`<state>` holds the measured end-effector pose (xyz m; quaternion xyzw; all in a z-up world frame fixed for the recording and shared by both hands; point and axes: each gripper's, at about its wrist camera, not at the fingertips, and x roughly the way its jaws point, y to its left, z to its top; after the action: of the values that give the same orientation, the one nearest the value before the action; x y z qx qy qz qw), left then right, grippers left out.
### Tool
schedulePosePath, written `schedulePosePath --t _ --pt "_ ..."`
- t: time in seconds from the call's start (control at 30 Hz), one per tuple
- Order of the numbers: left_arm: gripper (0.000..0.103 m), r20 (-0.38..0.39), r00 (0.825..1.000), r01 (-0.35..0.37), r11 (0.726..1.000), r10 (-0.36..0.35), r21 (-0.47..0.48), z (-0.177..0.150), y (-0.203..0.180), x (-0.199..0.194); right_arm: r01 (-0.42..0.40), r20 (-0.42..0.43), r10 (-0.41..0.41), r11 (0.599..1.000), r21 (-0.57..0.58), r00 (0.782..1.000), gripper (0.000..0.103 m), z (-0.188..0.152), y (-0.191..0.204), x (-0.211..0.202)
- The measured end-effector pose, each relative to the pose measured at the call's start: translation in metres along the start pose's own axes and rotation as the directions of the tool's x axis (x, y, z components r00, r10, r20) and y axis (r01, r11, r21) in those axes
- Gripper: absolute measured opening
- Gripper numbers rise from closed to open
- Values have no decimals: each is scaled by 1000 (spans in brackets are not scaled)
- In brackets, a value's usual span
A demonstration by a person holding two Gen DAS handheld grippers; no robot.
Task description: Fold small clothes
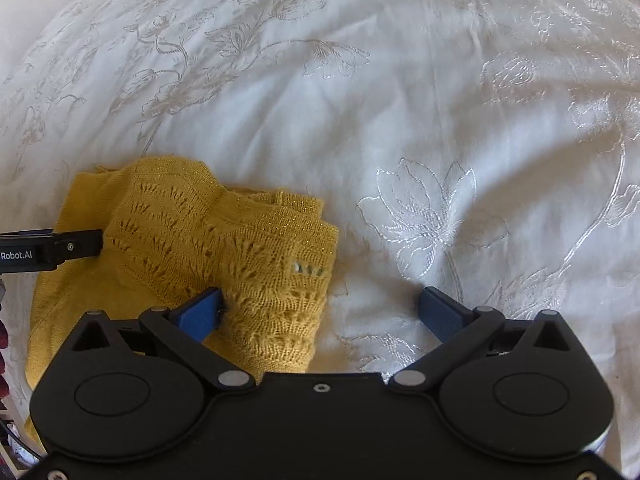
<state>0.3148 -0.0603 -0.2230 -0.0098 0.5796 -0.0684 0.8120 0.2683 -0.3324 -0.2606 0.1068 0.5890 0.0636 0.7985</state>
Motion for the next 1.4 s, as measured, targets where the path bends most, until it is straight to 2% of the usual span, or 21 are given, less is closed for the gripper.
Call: schedulePosePath --t 0.2,0.4,0.6,0.7,0.87,0.97,1.1,1.17,1.3,1.4 --pt "103 28 1000 12 1000 -12 3 -5 -1 -31 -42 73 43 999 -12 996 102 -8 -5 -32" --pt "103 85 996 5 1000 -7 14 -38 -14 -83 -55 177 59 998 -26 982 102 -38 -2 -83" --pt "103 122 992 -21 1000 21 0 -72 -28 -122 -93 220 100 995 -41 970 102 -65 11 -114" --pt "103 135 991 0 1000 -1 8 -82 -34 -135 -94 235 102 995 -46 967 102 -79 20 -125" --pt "102 201 979 -4 997 -10 71 -102 -45 -164 -44 279 68 995 -93 958 102 -104 41 -149" --pt "102 271 963 -18 997 -4 79 -114 -48 -186 6 332 36 992 -124 943 102 -120 55 -166" --pt "102 342 938 -81 996 61 46 -128 -46 -217 54 401 -8 993 -103 916 102 -140 71 -190" --pt "102 356 931 -106 994 86 38 -132 -46 -229 64 435 -20 994 -87 900 102 -149 78 -203" --pt "102 367 926 -105 994 85 33 -142 -45 -245 81 481 -44 995 -57 876 102 -164 91 -224" --pt "102 357 931 -95 995 73 44 -152 -46 -252 116 470 -101 993 -3 877 102 -171 101 -236"
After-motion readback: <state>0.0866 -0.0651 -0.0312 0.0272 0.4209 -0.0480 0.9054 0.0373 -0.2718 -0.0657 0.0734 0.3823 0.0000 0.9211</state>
